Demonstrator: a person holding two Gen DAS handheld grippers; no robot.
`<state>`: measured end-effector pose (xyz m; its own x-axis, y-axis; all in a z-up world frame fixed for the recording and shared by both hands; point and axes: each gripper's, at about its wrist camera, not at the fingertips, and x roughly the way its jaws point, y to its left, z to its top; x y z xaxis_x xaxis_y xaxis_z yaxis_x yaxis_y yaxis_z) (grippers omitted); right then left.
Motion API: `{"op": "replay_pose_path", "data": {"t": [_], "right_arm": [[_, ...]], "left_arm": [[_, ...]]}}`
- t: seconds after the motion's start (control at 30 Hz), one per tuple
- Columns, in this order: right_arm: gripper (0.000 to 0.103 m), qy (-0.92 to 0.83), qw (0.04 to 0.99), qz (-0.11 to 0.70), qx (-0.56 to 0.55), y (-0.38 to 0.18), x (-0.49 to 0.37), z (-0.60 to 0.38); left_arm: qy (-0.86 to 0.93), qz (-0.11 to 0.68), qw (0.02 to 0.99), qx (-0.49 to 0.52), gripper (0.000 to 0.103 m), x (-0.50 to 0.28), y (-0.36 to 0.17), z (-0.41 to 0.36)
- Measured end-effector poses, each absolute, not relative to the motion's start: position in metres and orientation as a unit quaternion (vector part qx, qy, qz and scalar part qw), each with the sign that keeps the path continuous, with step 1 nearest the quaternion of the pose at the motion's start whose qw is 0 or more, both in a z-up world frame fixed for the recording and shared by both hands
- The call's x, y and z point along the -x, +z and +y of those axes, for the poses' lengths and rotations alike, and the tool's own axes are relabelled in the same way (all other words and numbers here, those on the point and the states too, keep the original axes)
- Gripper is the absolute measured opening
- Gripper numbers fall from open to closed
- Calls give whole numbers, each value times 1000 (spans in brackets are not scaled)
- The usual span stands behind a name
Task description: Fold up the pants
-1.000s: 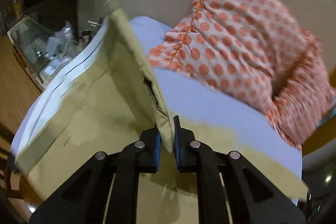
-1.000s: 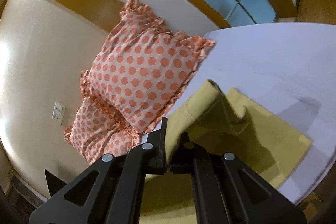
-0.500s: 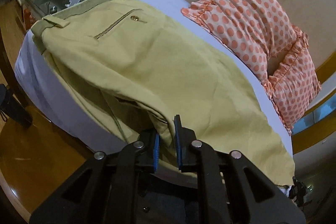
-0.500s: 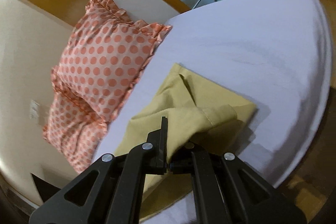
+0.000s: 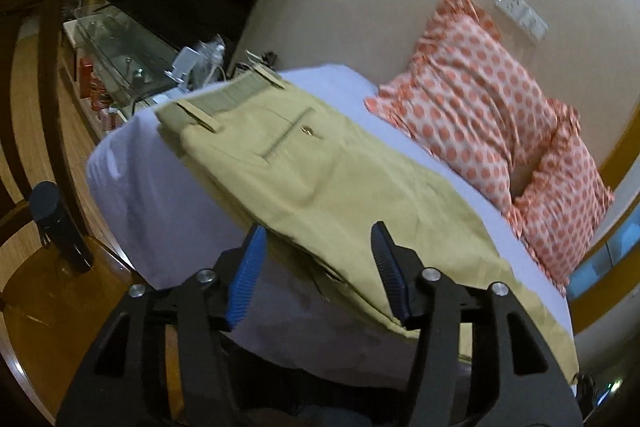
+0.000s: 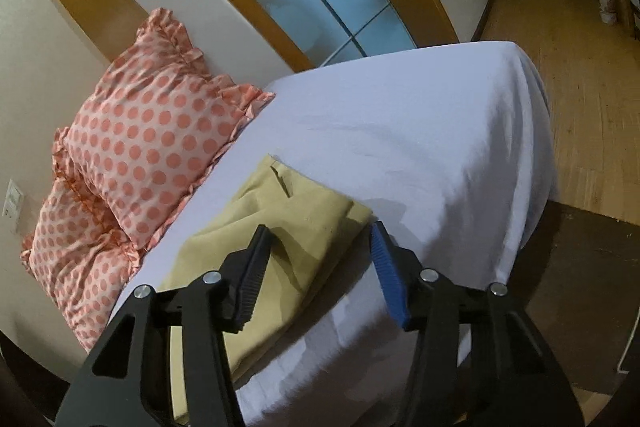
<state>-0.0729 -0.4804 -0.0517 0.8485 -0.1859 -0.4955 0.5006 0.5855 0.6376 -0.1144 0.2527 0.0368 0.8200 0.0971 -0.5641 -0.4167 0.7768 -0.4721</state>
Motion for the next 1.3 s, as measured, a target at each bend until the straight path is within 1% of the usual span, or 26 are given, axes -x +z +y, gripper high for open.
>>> {"op": "replay_pose_path", "data": {"t": [0.13, 0.17, 0.2, 0.27, 0.3, 0.4, 0.5, 0.6, 0.67, 0.77, 0.8, 0.83, 0.9, 0.93, 0.97, 1.03, 1.07, 1.13, 1.23, 1.3], "right_arm": [[54, -150, 893, 194, -377, -53, 62, -460], [44, -135, 896, 193, -376, -53, 58, -458], [30, -120, 896, 195, -379, -56, 54, -457], [13, -104, 901, 186, -377, -61, 50, -456], [3, -113, 907, 179, -363, -60, 51, -454], [2, -80, 918, 162, -352, -52, 47, -450], [2, -30, 936, 136, -322, -20, 34, -430], [2, 65, 947, 127, -288, 20, 6, -381], [2, 148, 943, 133, -266, 42, -12, -329], [2, 287, 914, 167, -232, 56, -31, -234], [2, 343, 894, 197, -211, 54, -37, -188], [2, 369, 882, 222, -192, 51, -39, -161], [3, 413, 851, 299, -123, 33, -43, -92], [4, 419, 840, 334, -85, 22, -41, -64], [9, 419, 834, 354, -65, 16, -38, -49], [31, 425, 824, 369, -67, 10, -33, -39], [61, 422, 826, 365, -77, 12, -31, -43], [90, 406, 843, 336, -105, 21, -27, -60], [90, 393, 855, 309, -141, 32, -26, -90], [90, 383, 857, 307, -158, 34, -27, -103]], "left_arm": [[144, 269, 901, 310, 59, 111, 32, 257], [141, 273, 899, 311, 59, 108, 30, 256], [138, 274, 899, 313, 59, 107, 29, 255], [131, 276, 898, 315, 59, 103, 27, 254], [131, 276, 898, 316, 60, 103, 26, 254], [135, 272, 898, 319, 61, 103, 25, 256], [142, 265, 898, 323, 62, 104, 24, 261], [149, 257, 897, 327, 66, 107, 21, 263], [152, 255, 897, 327, 68, 111, 20, 265], [154, 255, 897, 328, 71, 116, 17, 267], [152, 254, 897, 328, 73, 115, 17, 267], [150, 253, 898, 327, 76, 116, 16, 268], [146, 253, 900, 323, 80, 117, 15, 268], [142, 255, 901, 322, 84, 117, 14, 269], [139, 259, 900, 322, 85, 117, 12, 270], [131, 263, 897, 331, 86, 116, 8, 274], [125, 265, 893, 341, 86, 115, 4, 276], [112, 266, 885, 365, 86, 113, -3, 281], [86, 270, 867, 411, 86, 106, -17, 286], [81, 274, 863, 416, 86, 102, -20, 283]]}}
